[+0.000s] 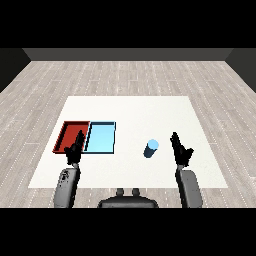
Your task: Pick the blue can and put it in the blue box
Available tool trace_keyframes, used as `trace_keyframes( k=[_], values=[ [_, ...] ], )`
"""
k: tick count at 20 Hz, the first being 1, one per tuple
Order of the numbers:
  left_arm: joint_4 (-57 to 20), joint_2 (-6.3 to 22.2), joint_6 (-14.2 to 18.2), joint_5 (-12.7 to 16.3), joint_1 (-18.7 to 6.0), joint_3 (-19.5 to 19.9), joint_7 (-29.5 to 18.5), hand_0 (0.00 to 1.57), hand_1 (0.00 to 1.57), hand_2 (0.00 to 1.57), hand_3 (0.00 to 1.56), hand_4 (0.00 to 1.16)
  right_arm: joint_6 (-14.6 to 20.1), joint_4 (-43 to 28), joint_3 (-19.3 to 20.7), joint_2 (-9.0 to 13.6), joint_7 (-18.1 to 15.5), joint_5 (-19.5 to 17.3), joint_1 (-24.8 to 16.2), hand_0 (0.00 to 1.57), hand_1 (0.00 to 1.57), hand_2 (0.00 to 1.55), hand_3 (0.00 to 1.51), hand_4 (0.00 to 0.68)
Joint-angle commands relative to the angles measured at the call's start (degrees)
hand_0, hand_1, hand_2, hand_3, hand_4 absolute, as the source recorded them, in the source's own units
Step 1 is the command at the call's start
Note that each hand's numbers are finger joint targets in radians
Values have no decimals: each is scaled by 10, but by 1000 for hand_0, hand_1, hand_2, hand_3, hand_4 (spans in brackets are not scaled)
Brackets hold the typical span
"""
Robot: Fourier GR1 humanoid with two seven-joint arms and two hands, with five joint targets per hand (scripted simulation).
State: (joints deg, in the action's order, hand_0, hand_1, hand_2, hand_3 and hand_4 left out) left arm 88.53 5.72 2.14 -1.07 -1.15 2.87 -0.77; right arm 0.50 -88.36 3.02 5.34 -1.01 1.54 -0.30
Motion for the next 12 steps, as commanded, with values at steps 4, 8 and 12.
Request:
trace_keyframes(
  k=[4,8,12],
  values=[
    [16,0,-23,8,-5,-2,9,0,0,0,0,0,-50,-9,30,38,-3,19,9,0,0,0,0,0],
    [58,-20,-57,58,-32,5,-131,0,0,0,0,0,-114,-54,37,27,-66,102,28,0,0,0,0,0],
    [53,-10,-80,70,-27,18,-178,0,0,0,0,0,-157,-64,57,43,-75,144,2,0,0,0,0,0]
  ],
)
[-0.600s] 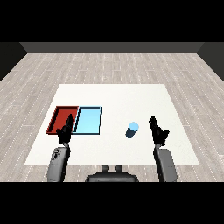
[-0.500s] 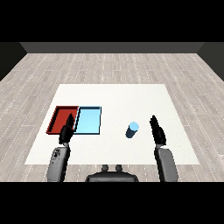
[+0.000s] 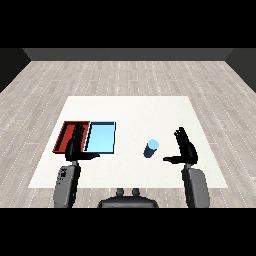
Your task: Pick the blue can and put it in the blue box
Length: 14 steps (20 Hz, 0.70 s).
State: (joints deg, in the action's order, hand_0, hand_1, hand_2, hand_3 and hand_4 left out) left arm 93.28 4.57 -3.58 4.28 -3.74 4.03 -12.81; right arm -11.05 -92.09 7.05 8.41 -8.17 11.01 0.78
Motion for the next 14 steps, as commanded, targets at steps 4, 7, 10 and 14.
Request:
trace_keyframes(
  k=[4,7,10,14],
  values=[
    [6,-8,-34,16,29,0,-92,0,0,0,0,0,-38,-2,7,2,-33,22,10,0,0,0,0,0],
    [13,5,-50,32,49,18,-93,0,0,0,0,0,-44,78,25,3,-57,25,50,0,0,0,0,0],
    [-12,-16,-31,-3,49,-6,-130,0,0,0,0,0,-72,17,29,7,-53,46,-17,0,0,0,0,0],
    [27,-19,4,-8,17,-6,-64,0,0,0,0,0,-46,25,16,-1,-18,33,30,0,0,0,0,0]
  ],
)
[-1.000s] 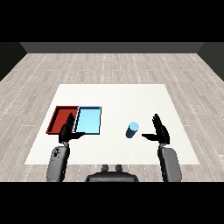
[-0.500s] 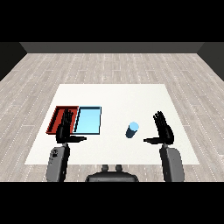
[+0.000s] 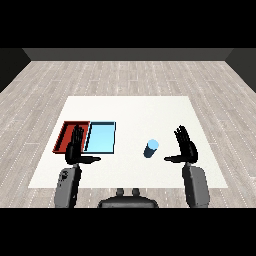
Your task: Pick the blue can and put it in the blue box
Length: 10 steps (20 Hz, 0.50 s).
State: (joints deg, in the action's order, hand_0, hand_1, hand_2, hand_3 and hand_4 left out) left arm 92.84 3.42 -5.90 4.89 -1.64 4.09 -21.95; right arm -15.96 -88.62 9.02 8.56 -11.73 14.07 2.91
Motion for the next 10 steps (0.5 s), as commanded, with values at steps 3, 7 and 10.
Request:
trace_keyframes(
  k=[3,7,10],
  values=[
    [-11,4,-7,6,1,11,-18,0,0,0,0,0,-27,-10,-4,-12,-14,10,-34,0,0,0,0,0],
    [-2,-3,-8,6,14,3,-26,0,0,0,0,0,-5,16,0,-17,29,31,26,0,0,0,0,0],
    [5,1,-11,20,12,13,-17,0,0,0,0,0,15,-10,-14,-35,42,27,11,0,0,0,0,0]
  ],
)
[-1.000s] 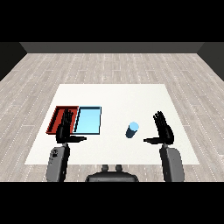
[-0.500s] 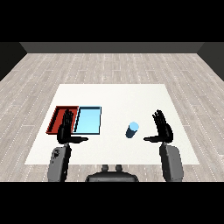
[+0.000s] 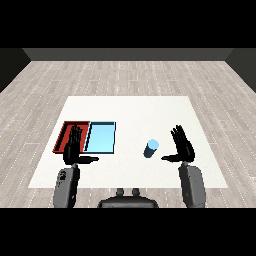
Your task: Pick the blue can and put it in the blue box
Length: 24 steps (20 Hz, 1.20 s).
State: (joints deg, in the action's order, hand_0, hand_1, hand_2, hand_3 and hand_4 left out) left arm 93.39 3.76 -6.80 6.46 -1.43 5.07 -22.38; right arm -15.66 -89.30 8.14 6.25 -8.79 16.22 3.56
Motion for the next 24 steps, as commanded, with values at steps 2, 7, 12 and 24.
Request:
trace_keyframes(
  k=[2,7,12,24],
  values=[
    [-13,-9,11,-4,-13,-3,3,0,0,0,0,0,21,78,-25,-45,-56,-33,18,0,0,0,0,0],
    [-21,14,-15,20,-10,24,-9,0,0,0,0,0,4,72,1,-15,-21,12,23,0,0,0,0,0],
    [-13,17,-18,30,-19,26,11,0,0,0,0,0,42,60,-38,-55,-12,4,7,0,0,0,0,0],
    [74,-8,5,8,30,-8,42,0,0,0,0,0,82,146,-75,-62,-51,6,44,0,0,0,0,0]
  ],
)
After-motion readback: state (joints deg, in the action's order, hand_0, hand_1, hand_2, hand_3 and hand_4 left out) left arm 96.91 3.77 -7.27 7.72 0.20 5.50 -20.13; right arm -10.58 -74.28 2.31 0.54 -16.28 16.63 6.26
